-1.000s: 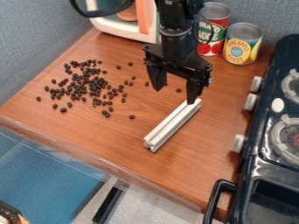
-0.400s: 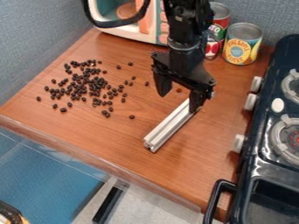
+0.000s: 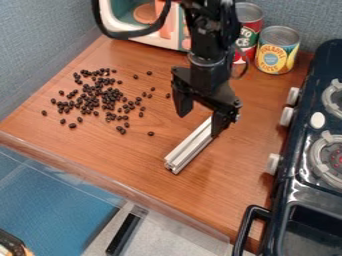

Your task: Sweep into pile

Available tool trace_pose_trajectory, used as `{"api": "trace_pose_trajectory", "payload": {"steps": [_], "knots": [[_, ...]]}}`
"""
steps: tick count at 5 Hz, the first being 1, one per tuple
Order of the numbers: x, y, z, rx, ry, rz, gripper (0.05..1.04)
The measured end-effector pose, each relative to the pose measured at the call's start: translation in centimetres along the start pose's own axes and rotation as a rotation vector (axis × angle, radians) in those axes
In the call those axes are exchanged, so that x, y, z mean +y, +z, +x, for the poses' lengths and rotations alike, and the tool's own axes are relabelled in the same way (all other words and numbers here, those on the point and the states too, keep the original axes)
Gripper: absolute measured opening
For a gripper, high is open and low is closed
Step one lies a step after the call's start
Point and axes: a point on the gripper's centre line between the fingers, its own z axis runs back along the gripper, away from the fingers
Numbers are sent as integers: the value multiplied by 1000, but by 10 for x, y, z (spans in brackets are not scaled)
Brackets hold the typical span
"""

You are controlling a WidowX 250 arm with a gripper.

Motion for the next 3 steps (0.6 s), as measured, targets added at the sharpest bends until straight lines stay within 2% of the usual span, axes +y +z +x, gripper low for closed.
{"api": "trace_pose_trajectory", "payload": {"steps": [3], "knots": [[3,-16,-7,23,4,28,1000]]}}
